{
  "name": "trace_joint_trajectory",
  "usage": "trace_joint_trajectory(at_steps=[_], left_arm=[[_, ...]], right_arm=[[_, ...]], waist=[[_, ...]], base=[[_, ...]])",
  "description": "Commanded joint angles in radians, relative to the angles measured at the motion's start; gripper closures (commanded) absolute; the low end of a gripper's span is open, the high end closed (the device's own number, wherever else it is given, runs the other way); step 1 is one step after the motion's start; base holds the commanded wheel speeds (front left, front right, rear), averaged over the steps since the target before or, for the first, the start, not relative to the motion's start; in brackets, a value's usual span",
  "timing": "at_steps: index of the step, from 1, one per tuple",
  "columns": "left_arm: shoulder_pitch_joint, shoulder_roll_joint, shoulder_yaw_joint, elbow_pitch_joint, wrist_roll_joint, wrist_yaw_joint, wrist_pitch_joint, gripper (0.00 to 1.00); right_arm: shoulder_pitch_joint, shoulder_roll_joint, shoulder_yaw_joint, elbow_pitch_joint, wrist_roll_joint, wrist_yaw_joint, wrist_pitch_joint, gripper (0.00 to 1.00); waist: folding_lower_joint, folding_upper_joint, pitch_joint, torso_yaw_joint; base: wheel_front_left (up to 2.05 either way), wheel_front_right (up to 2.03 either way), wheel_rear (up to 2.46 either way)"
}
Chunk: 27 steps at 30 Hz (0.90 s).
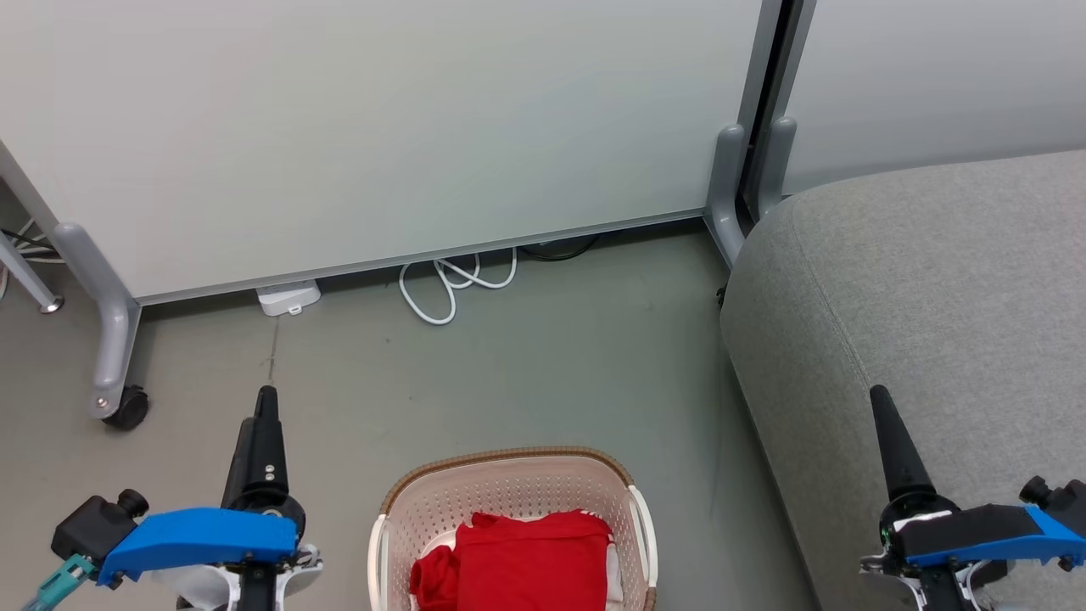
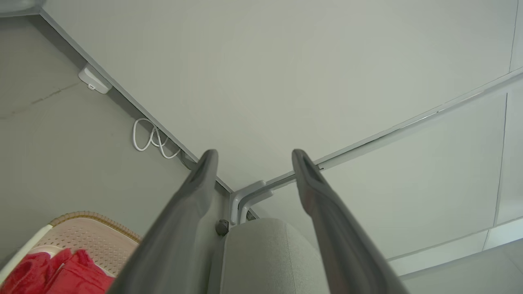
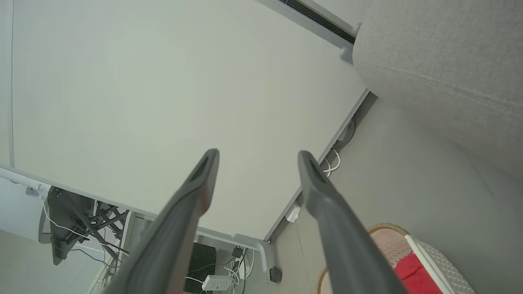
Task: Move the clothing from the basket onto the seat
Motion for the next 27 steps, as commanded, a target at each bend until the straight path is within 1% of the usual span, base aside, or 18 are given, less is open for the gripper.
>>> trace_joint_trajectory(at_steps=[1, 12, 21, 26, 27], left_arm=[[-0.030, 0.008, -0.010, -0.021, 0.043, 0.006, -0.009, 0.00], [-0.037, 0.011, -0.061, -0.029, 0.273, 0.034, -0.049, 0.00], [-0.040, 0.017, -0.085, -0.024, 0.396, 0.050, -0.078, 0.00], [-0.042, 0.020, -0.095, -0.019, 0.447, 0.054, -0.091, 0.00], [-0.044, 0.022, -0.100, -0.017, 0.472, 0.057, -0.097, 0.00]], right_arm=[[-0.026, -0.005, 0.005, -0.022, -0.035, 0.001, -0.010, 0.00], [-0.025, -0.005, 0.036, -0.041, -0.241, 0.001, -0.050, 0.00], [-0.024, -0.005, 0.049, -0.035, -0.359, 0.002, -0.080, 0.00], [-0.025, -0.006, 0.054, -0.034, -0.404, 0.002, -0.092, 0.00], [-0.026, -0.006, 0.056, -0.034, -0.428, 0.002, -0.098, 0.00]], waist=[[0.0000, 0.0000, 0.000, 0.000], [0.0000, 0.0000, 0.002, 0.003], [0.0000, 0.0000, 0.003, 0.004], [0.0000, 0.0000, 0.003, 0.005], [0.0000, 0.0000, 0.003, 0.005]], base=[[0.00, 0.00, 0.00], [0.00, 0.00, 0.00], [0.00, 0.00, 0.00], [0.00, 0.00, 0.00], [0.00, 0.00, 0.00]])
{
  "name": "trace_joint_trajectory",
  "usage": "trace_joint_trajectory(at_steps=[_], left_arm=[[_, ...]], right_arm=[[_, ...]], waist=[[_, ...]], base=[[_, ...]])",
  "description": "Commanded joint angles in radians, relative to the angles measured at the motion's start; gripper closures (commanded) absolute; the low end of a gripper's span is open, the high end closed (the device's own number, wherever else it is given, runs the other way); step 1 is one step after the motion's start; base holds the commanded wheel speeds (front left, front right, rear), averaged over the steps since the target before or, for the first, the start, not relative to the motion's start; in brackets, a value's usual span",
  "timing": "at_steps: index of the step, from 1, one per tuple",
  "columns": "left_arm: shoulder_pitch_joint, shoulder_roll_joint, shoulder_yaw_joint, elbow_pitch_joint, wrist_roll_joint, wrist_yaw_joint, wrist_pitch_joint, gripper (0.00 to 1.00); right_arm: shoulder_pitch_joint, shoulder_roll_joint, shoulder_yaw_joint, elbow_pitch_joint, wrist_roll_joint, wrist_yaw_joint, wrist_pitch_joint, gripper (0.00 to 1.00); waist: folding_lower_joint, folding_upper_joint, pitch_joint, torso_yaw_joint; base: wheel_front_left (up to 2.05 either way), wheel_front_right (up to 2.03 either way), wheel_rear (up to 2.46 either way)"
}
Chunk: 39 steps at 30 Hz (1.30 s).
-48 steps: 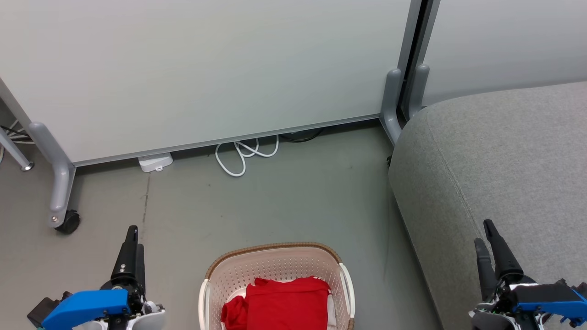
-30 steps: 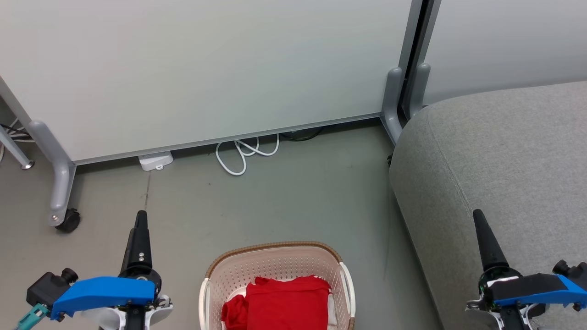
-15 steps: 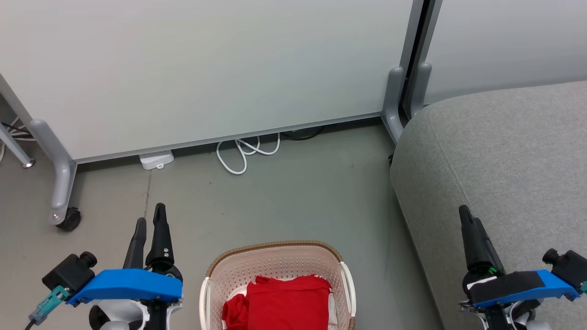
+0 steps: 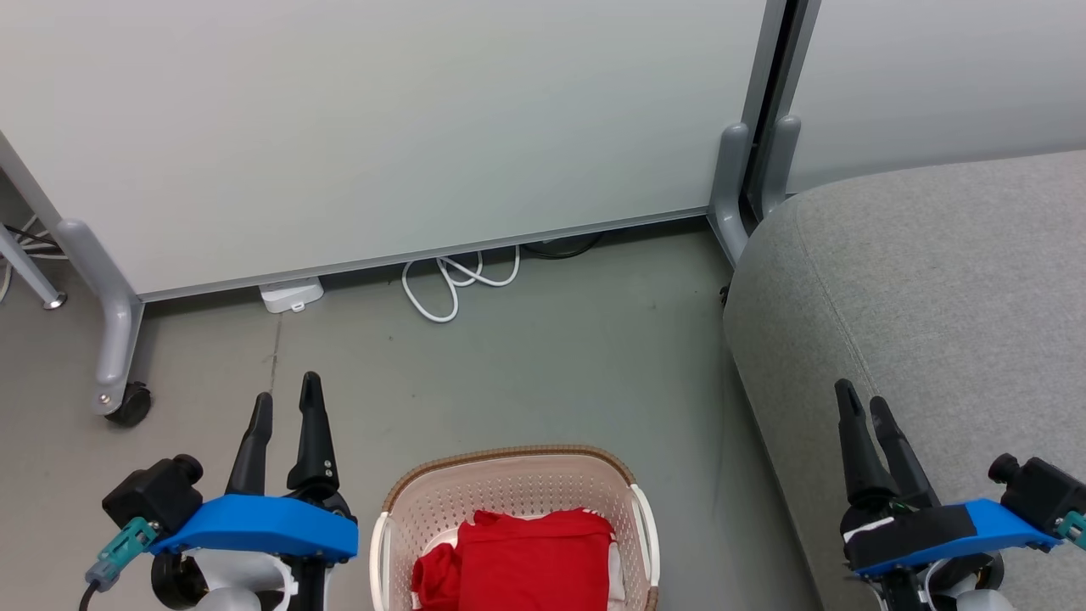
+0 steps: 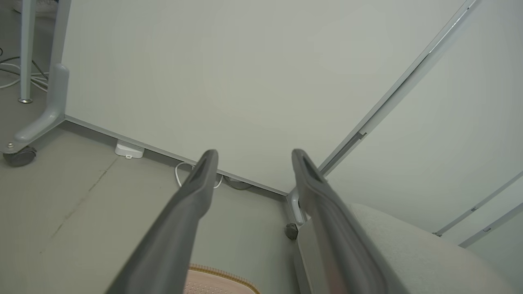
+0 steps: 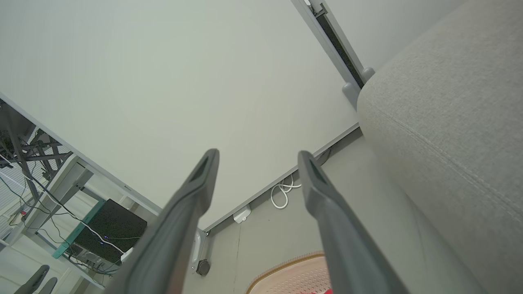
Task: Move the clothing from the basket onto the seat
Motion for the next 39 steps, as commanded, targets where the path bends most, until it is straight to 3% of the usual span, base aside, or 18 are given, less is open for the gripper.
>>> trace_joint_trajectory(at_steps=[1, 39], left_arm=[[-0.027, 0.007, -0.006, -0.009, 0.019, 0.004, -0.009, 0.00], [-0.035, 0.000, -0.047, 0.003, 0.381, -0.012, -0.103, 0.00]], right_arm=[[-0.023, -0.005, 0.003, -0.011, -0.020, 0.002, -0.006, 0.00], [-0.024, -0.006, 0.044, -0.017, -0.386, 0.002, -0.102, 0.00]], waist=[[0.0000, 0.0000, 0.000, 0.000], [0.0000, 0.0000, 0.012, 0.007]], base=[[0.00, 0.00, 0.00], [0.00, 0.00, 0.00]])
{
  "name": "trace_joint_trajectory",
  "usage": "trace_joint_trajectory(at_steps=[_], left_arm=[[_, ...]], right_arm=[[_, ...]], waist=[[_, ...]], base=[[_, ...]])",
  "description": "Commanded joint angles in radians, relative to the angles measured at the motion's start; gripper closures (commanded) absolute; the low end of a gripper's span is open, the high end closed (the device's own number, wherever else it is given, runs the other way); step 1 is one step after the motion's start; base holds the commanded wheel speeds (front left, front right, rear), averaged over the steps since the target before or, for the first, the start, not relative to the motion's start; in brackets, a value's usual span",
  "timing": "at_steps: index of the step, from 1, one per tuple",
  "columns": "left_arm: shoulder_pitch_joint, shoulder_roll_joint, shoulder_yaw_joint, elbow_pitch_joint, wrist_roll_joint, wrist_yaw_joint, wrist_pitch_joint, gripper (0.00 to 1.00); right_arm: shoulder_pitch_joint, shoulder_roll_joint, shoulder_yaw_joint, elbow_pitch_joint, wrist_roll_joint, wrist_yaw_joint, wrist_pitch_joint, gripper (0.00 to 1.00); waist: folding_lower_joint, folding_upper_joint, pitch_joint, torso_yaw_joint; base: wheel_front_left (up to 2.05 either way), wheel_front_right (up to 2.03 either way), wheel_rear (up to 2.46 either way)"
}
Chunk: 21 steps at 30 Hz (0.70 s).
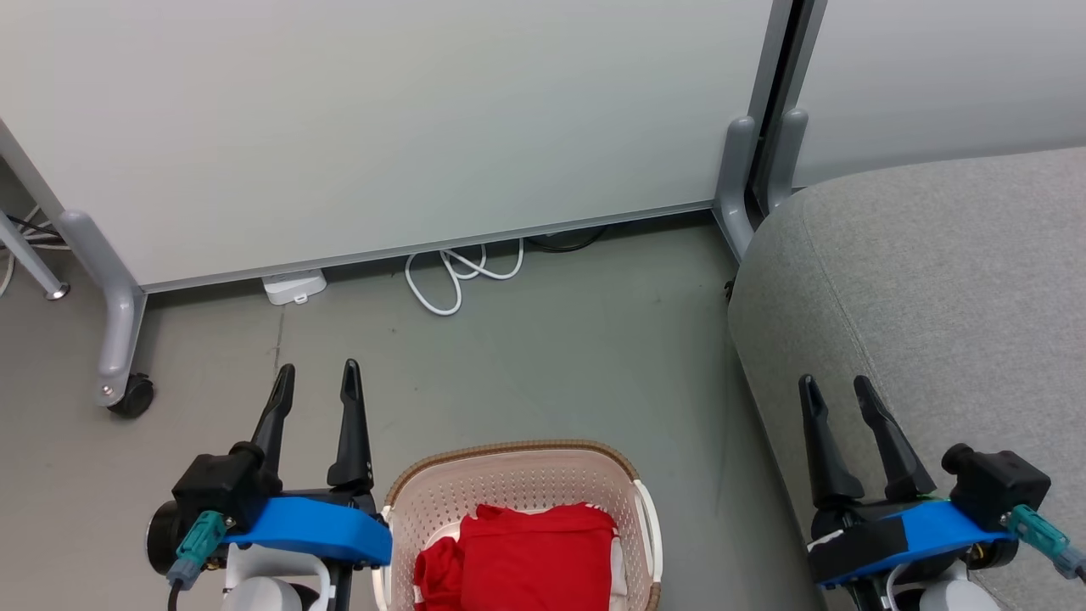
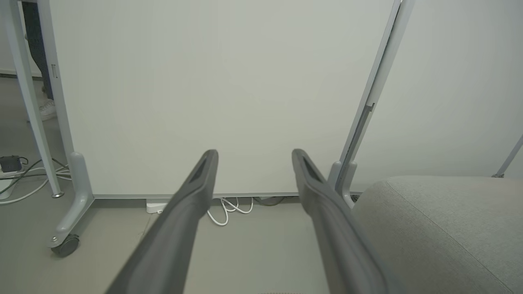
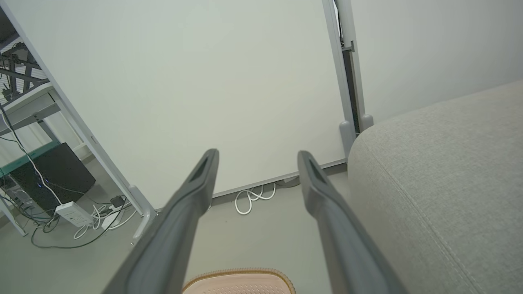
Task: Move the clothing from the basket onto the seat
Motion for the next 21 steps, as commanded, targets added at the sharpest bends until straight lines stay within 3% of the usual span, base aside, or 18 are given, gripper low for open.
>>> trace_joint_trajectory(at_steps=[1, 21], left_arm=[[-0.017, 0.000, -0.002, -0.006, 0.026, -0.004, -0.010, 0.00], [-0.020, -0.003, 0.000, 0.021, 0.122, -0.024, -0.046, 0.00]], right_arm=[[-0.013, -0.005, 0.004, -0.008, -0.028, 0.002, -0.012, 0.00], [-0.012, -0.006, 0.019, -0.004, -0.162, 0.002, -0.048, 0.00]], waist=[[0.0000, 0.0000, 0.000, 0.000], [0.0000, 0.0000, 0.002, 0.003]], base=[[0.00, 0.00, 0.00], [0.00, 0.00, 0.00]])
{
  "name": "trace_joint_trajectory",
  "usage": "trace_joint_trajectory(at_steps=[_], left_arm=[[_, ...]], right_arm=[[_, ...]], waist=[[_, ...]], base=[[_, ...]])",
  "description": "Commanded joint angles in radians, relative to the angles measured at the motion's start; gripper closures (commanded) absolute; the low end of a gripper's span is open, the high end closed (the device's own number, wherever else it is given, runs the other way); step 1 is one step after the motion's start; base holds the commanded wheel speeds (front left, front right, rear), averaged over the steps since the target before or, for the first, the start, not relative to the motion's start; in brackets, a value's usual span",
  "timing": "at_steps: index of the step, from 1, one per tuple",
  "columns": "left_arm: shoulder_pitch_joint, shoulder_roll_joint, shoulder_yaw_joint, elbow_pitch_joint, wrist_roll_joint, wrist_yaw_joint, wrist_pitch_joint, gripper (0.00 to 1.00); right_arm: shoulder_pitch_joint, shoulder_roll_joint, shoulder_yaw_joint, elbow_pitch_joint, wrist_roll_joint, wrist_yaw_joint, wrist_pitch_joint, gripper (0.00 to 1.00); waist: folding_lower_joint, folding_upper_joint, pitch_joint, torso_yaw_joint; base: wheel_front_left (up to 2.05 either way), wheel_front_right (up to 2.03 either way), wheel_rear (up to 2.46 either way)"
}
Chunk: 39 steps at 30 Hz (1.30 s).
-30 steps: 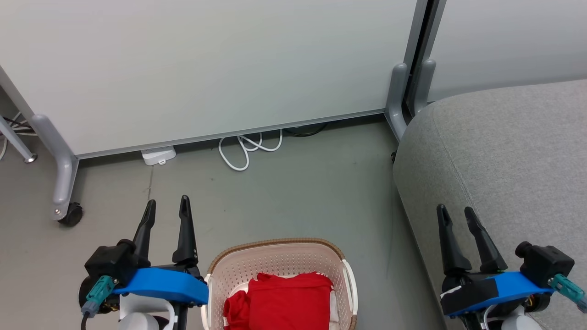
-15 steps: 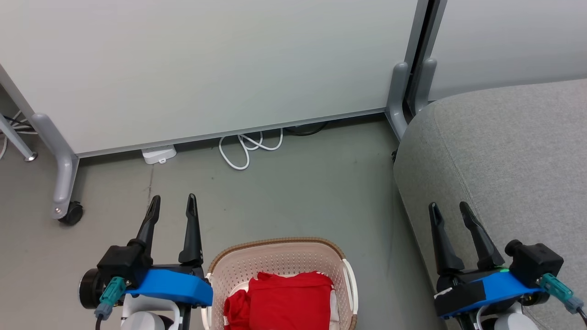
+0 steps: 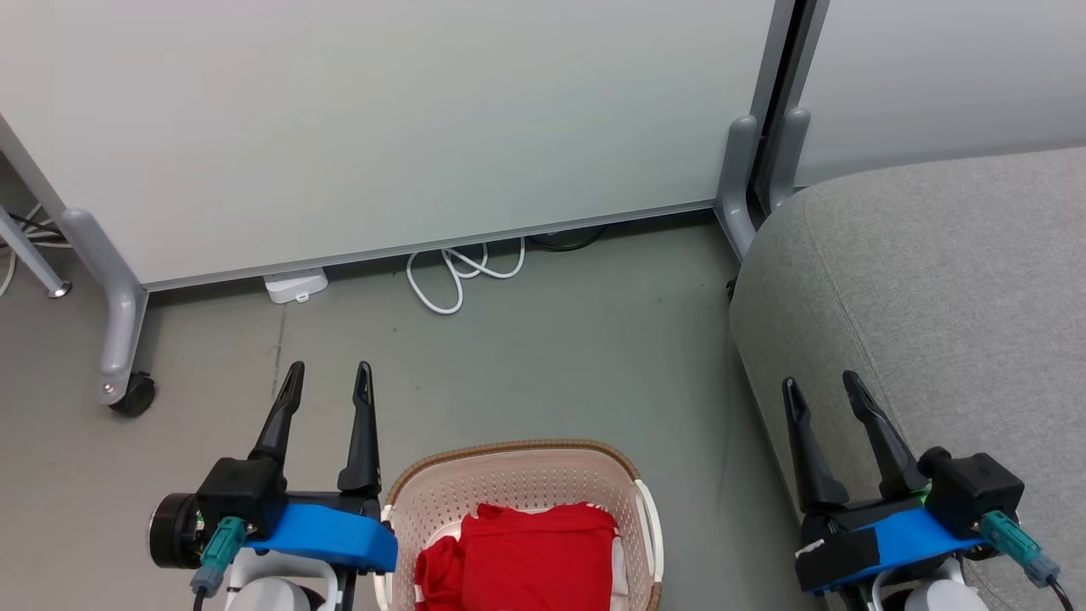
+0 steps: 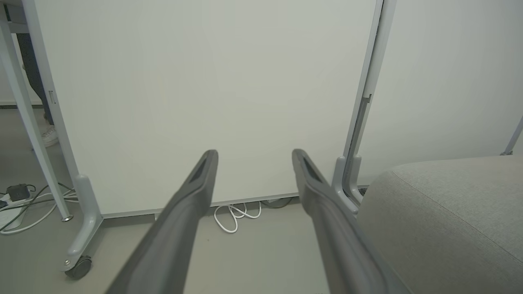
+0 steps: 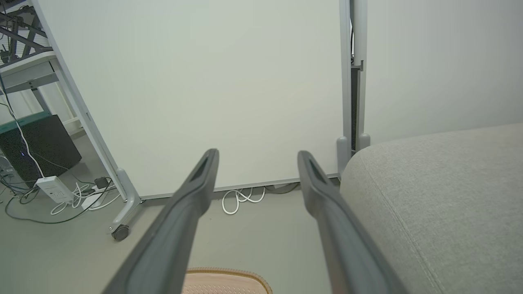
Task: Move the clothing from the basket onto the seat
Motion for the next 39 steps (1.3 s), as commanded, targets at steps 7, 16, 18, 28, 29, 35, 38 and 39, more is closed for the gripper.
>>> trace_joint_trajectory(at_steps=[7, 16, 18, 28, 29, 35, 38, 39], left_arm=[[-0.015, 0.000, -0.006, 0.013, 0.036, -0.004, -0.016, 0.00], [-0.015, 0.000, -0.004, 0.036, 0.032, -0.007, -0.020, 0.00], [-0.016, 0.000, -0.003, 0.040, 0.030, -0.006, -0.020, 0.00], [-0.016, 0.000, -0.001, 0.049, 0.028, -0.007, -0.020, 0.00], [-0.016, 0.000, -0.001, 0.049, 0.028, -0.007, -0.020, 0.00], [-0.018, 0.000, -0.004, 0.053, 0.029, -0.009, -0.020, 0.00], [-0.028, 0.000, -0.009, 0.061, 0.037, -0.015, -0.020, 0.00], [-0.034, 0.000, -0.012, 0.065, 0.041, -0.016, -0.020, 0.00]], right_arm=[[-0.010, -0.006, 0.004, 0.003, -0.055, 0.001, -0.019, 0.00], [-0.012, -0.005, 0.001, 0.017, -0.060, 0.001, -0.023, 0.00], [-0.011, -0.005, -0.001, 0.020, -0.058, 0.001, -0.023, 0.00], [-0.014, -0.005, -0.001, 0.028, -0.054, 0.001, -0.023, 0.00], [-0.013, -0.005, -0.001, 0.028, -0.054, 0.001, -0.023, 0.00], [-0.010, -0.005, 0.003, 0.025, -0.052, 0.001, -0.023, 0.00], [-0.016, -0.005, 0.006, 0.023, -0.051, 0.001, -0.023, 0.00], [-0.020, -0.005, 0.006, 0.021, -0.051, 0.001, -0.023, 0.00]], waist=[[0.0000, 0.0000, -0.001, 0.002], [0.0000, 0.0000, 0.001, 0.004], [0.0000, 0.0000, 0.001, 0.004], [0.0000, 0.0000, -0.001, 0.002], [0.0000, 0.0000, -0.001, 0.002], [0.0000, 0.0000, 0.001, -0.002], [0.0000, 0.0000, 0.010, -0.008], [0.0000, 0.0000, 0.016, -0.010]], base=[[0.00, 0.00, 0.00], [0.00, 0.00, 0.00], [0.00, 0.00, 0.00], [0.00, 0.00, 0.00], [0.00, 0.00, 0.00], [0.00, 0.00, 0.00], [0.00, 0.00, 0.00], [0.00, 0.00, 0.00]])
